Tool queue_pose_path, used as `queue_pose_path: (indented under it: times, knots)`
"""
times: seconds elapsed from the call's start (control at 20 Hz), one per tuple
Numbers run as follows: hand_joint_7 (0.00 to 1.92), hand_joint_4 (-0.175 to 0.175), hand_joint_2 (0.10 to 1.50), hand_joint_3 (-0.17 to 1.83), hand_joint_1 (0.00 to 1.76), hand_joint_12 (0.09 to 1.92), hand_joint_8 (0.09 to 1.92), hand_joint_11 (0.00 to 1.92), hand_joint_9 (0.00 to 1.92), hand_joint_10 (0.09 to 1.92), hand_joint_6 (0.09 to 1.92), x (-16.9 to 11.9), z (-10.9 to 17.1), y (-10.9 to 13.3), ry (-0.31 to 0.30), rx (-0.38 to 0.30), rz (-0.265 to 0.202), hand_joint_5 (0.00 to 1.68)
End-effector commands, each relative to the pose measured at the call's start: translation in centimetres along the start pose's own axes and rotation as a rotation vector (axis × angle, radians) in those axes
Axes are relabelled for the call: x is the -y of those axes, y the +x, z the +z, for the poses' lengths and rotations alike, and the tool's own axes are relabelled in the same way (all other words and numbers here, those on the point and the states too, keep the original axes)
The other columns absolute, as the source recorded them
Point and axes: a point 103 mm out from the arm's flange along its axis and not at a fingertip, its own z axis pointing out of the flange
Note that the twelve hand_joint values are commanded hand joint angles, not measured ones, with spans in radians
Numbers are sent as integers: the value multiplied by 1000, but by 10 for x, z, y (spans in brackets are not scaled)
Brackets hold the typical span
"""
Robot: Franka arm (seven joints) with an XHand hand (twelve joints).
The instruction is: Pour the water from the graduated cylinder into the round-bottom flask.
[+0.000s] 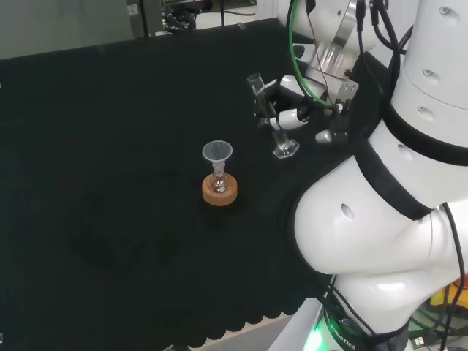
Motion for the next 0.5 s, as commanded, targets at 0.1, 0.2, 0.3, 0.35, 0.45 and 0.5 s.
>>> queue_pose_path:
  times: [0.1, 0.2, 0.3, 0.35, 0.45, 0.5]
  knots:
    - [1026, -175, 1101, -1, 1265, 776, 957, 1181, 1354, 165, 973, 28, 16, 8, 237, 167, 12, 1000]
    - [1026, -175, 1101, -1, 1265, 775, 957, 1182, 1355, 164, 972, 30, 19, 10, 277, 192, 15, 1000]
    - [1026, -175, 1101, -1, 1266, 775, 957, 1183, 1356, 162, 972, 31, 22, 13, 311, 209, 17, 1000]
    - [1027, -175, 1101, -1, 1266, 775, 956, 1183, 1356, 162, 972, 31, 22, 15, 331, 227, 17, 1000]
    - [1027, -175, 1101, -1, 1266, 774, 956, 1184, 1357, 160, 971, 30, 23, 18, 362, 247, 22, 1000]
    - [1027, -175, 1100, -1, 1265, 774, 956, 1184, 1358, 159, 971, 29, 23, 20, 376, 254, 25, 1001]
